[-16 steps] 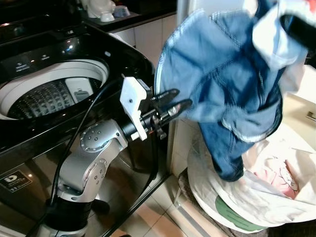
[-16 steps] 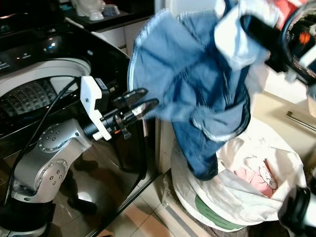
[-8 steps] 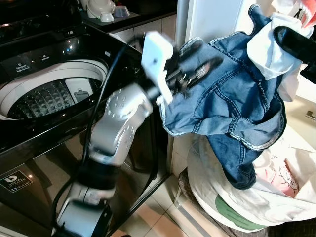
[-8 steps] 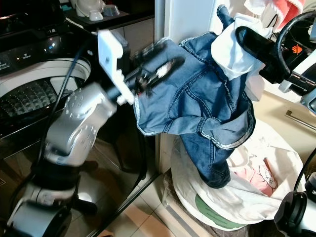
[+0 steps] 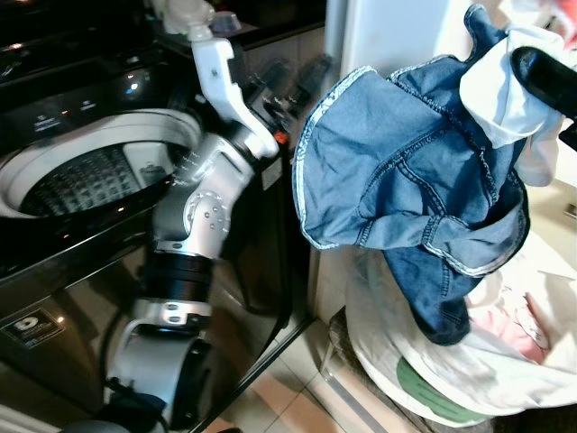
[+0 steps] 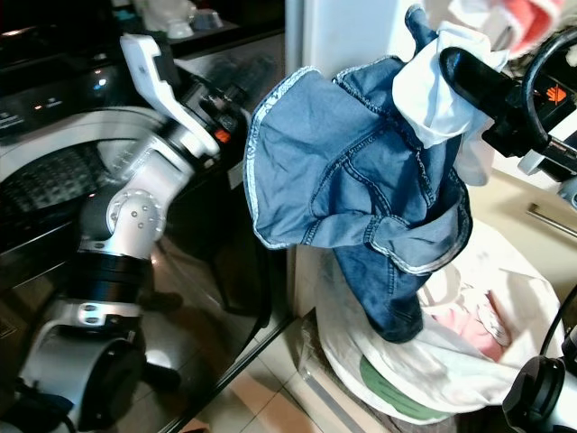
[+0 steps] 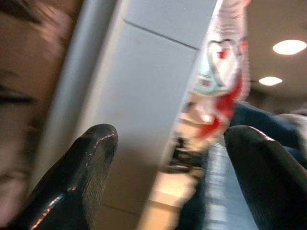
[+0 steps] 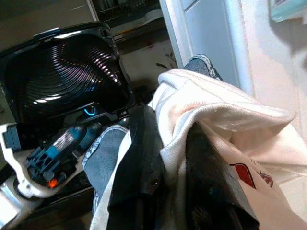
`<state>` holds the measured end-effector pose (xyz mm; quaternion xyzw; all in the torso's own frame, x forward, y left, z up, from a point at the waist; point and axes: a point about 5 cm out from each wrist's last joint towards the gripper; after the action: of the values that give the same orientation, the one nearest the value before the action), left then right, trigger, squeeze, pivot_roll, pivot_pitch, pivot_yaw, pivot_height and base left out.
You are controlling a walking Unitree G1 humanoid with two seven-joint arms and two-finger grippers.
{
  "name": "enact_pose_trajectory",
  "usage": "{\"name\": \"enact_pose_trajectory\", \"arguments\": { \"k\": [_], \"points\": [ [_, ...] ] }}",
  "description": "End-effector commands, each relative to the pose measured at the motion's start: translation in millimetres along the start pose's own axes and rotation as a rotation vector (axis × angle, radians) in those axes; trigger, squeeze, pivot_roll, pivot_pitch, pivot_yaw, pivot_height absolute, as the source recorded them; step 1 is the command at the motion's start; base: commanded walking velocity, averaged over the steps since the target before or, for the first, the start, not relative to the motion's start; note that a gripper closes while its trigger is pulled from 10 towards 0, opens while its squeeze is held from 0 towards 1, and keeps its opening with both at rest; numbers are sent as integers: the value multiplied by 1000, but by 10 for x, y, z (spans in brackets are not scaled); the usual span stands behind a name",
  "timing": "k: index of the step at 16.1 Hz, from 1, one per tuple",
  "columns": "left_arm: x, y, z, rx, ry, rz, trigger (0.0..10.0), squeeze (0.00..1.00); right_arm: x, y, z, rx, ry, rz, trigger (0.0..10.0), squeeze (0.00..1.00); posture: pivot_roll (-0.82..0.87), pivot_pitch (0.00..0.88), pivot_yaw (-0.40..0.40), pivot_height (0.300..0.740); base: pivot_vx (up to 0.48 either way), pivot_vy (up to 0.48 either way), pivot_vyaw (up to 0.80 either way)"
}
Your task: Clothes washing
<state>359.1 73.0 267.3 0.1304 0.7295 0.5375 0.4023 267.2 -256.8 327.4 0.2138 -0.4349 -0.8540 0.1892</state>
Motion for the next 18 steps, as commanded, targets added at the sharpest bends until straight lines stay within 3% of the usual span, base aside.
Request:
{"name": "enact_pose_trajectory", "arguments": {
  "k": [1,3,5,6,7,8,9,18],
  "points": [
    [16,-67,21,49,-3,10,10000,0,26,48,68,22,29,-26,0,0,-114,0,38,740,0,0,0],
    [11,-155,7,45,-12,36,10000,0,23,43,74,21,32,-25,0,0,-114,0,39,740,0,0,0],
    [25,-180,-98,144,-123,46,10000,0,33,39,74,22,29,-25,0,0,-117,0,44,740,0,0,0],
    [64,-215,-207,102,-241,79,10000,0,35,36,73,23,25,-24,0,0,-117,0,44,740,0,0,0],
    [73,-244,-222,87,-254,102,10000,0,35,35,73,22,25,-23,0,0,-117,0,44,740,0,0,0],
    [69,-249,-217,91,-248,100,6039,0,35,34,71,22,24,-23,0,0,-117,0,44,740,0,0,0],
    [57,-221,-188,92,-231,74,0,0,32,28,64,21,21,-22,0,0,-117,0,44,740,0,0,0],
    [104,-238,-160,96,-244,111,0,0,26,-11,44,13,10,-18,0,0,-109,0,47,740,0,0,0]
  ]
}}
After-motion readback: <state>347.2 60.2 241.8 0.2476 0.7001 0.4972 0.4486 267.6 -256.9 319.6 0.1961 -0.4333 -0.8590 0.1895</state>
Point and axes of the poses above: a point about 5 cm out from each wrist's last joint towards the gripper, its own x axis pointing back from the gripper into the wrist, its own y axis along the axis of the wrist's last joint, z = x × y, and after that the axes turned 15 degrees about -x, right-handed
